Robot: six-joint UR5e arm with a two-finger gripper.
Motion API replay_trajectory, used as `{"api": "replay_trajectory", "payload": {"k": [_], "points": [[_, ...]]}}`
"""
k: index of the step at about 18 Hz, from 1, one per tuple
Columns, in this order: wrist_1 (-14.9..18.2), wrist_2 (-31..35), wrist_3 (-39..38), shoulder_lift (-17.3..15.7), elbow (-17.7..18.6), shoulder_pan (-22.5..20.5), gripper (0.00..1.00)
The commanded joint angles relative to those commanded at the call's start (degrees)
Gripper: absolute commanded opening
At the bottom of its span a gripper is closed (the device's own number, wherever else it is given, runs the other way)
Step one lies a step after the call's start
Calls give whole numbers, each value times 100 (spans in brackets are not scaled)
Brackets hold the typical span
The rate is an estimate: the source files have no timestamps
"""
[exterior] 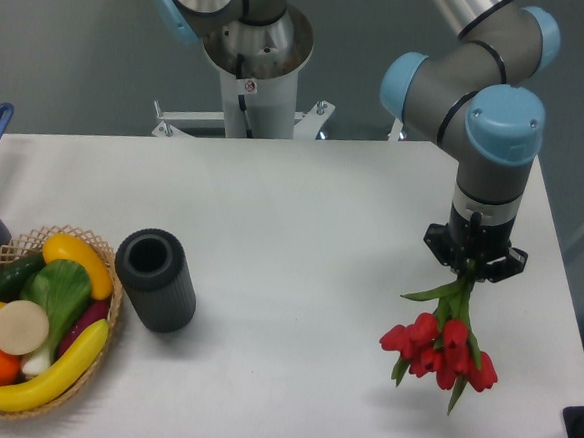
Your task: Insert the flowers into the vase
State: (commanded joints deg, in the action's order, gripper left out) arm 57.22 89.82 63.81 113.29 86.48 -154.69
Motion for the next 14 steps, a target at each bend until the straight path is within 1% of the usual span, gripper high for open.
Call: {"api": "replay_trajectory", "payload": {"k": [4,6,7,10,12,14], "points": [[9,-79,-17,-44,-9,35,9],[0,-271,-53,-167,70,44,9],[0,-473,-79,-219,105,53,9],[-96,-1315,-105,-562,246,123,10],[-114,-1913,-114,-746,246,254,13],[-202,-2633,-210,-896,238,360,12]]}}
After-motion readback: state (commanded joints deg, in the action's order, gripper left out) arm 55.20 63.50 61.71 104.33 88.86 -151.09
